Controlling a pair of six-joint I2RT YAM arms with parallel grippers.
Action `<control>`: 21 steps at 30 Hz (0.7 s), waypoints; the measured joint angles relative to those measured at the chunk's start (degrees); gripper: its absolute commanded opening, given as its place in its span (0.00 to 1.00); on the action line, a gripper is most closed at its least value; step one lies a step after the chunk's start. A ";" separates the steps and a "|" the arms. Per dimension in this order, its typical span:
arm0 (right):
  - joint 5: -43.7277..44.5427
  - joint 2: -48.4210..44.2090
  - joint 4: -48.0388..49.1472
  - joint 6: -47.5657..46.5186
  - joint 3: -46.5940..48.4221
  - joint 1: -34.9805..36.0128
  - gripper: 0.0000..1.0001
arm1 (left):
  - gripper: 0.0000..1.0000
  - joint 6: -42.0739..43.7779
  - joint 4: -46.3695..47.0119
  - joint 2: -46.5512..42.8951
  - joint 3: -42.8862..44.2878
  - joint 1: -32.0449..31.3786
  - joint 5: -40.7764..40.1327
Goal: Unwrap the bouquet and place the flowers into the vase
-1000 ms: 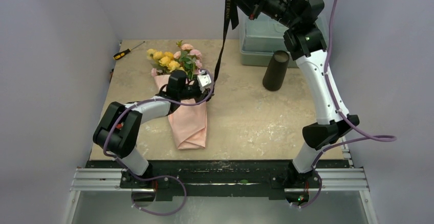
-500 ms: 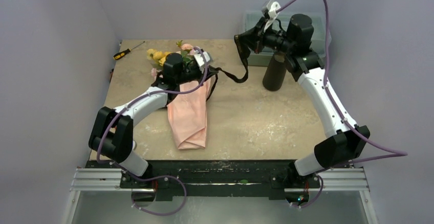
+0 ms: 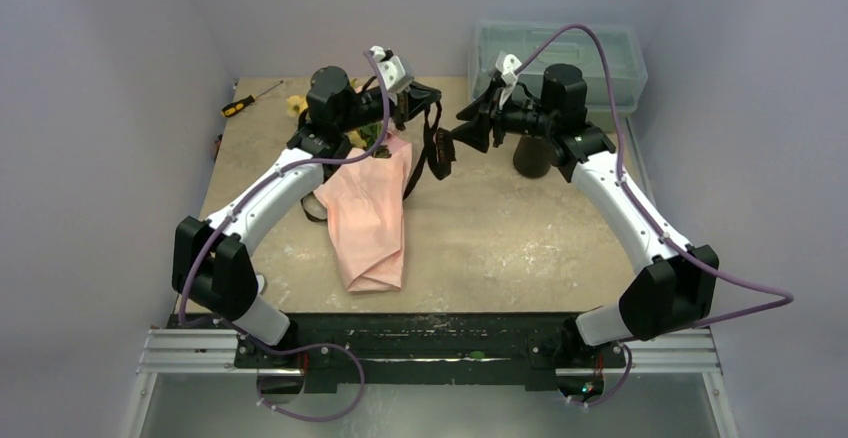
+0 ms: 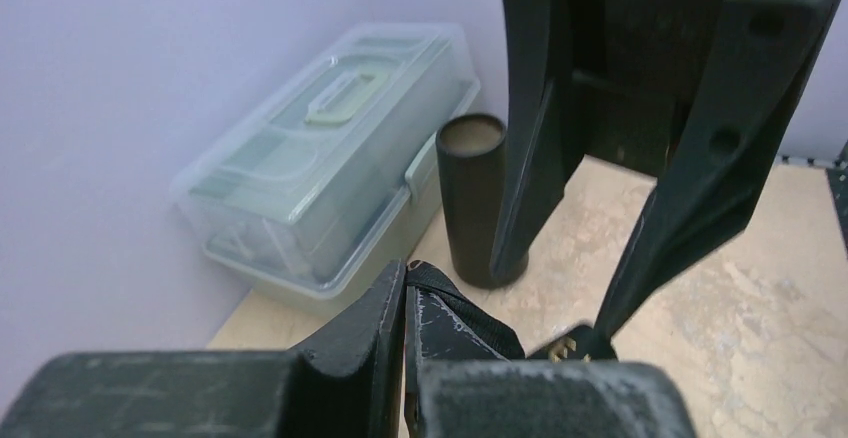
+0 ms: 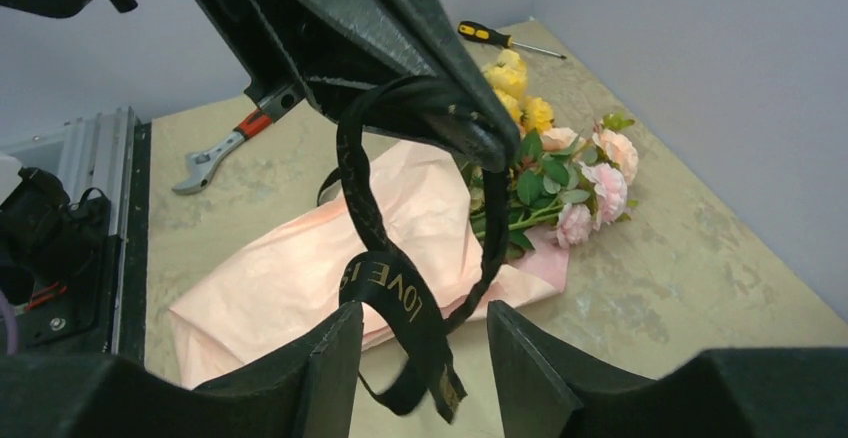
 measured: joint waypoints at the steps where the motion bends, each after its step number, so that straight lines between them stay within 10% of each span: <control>1: -0.13 0.00 0.09 -0.28 -0.11 0.52 0.55 | 0.00 -0.63 -0.02 0.00 1.01 -0.28 0.31; 21: 4.81 3.39 11.08 1.79 -1.38 3.63 0.51 | 0.00 -12.31 2.21 0.02 9.60 -1.99 4.15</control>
